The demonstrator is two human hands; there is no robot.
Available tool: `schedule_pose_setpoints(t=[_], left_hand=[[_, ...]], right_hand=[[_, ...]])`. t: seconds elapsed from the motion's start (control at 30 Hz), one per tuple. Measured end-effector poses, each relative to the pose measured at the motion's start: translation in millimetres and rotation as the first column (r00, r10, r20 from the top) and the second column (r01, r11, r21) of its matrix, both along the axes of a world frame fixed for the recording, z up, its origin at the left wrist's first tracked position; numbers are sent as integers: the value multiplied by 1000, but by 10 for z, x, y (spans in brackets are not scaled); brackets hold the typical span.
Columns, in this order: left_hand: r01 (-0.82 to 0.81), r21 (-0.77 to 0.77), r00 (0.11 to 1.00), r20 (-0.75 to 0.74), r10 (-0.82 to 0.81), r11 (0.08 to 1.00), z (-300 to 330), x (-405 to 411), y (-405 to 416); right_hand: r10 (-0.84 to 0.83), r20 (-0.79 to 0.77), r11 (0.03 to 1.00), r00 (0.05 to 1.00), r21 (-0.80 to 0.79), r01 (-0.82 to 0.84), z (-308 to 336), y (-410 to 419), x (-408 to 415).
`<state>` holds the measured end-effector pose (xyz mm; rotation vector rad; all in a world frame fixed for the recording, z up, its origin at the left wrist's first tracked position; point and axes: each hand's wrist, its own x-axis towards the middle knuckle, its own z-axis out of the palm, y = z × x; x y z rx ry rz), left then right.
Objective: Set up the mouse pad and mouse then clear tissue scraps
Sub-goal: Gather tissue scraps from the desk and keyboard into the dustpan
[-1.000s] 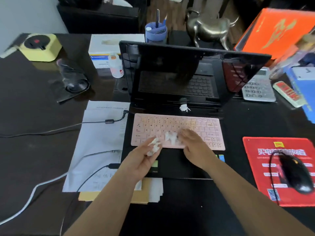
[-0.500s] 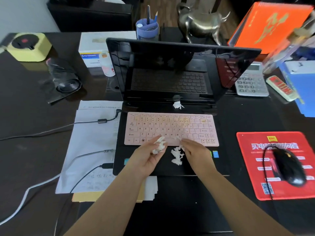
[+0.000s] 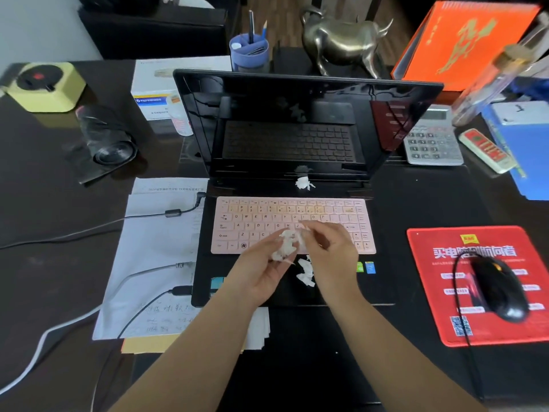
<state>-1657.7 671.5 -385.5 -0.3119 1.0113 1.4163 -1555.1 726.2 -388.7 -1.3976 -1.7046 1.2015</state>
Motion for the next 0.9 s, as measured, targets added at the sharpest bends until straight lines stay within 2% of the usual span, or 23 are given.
schedule_pose_setpoints(t=[0.1,0.2,0.23,0.3,0.37,0.43,0.47,0.53,0.57,0.6,0.7,0.8,0.9], left_hand=[[12,39,1000,28,-13,999,64,53,34],[8,67,999,45,-11,998,77,23,33],[-3,69,999,46,0,998,72,-4,23],[-55,58,997,50,52,997,74,-59,3],[-125,49,991,54,122,991,86,-112,-15],[-155,25,987,45,154,988,99,-157,-27],[-166,14,985,44,165,986,101,-173,-30],[-183,-6,981,57,183,983,79,-193,-37],[-186,-13,980,63,187,982,65,-195,-33],[-186,-17,980,66,187,982,50,-192,-38],[-182,-32,980,73,183,983,-21,-176,-35],[-178,-45,981,72,181,983,-55,-157,-16],[-173,-48,982,63,176,984,-79,-155,3]], right_hand=[[58,70,990,996,125,-66,-16,-104,-113],[173,187,920,967,321,-226,-54,-156,-118],[248,189,895,950,332,-299,-80,-173,-92],[410,106,881,906,211,-423,-85,-227,-8],[454,78,873,888,161,-461,-165,-196,146],[458,251,848,853,166,-504,-293,-71,305],[483,385,811,787,141,-567,-360,0,368],[530,604,721,594,47,-691,-523,117,454],[523,665,690,533,37,-723,-589,161,467],[504,696,676,512,51,-735,-617,183,464],[395,765,614,508,192,-766,-642,182,474],[343,734,500,586,386,-775,-715,111,537],[375,633,530,677,453,-717,-708,19,525]])
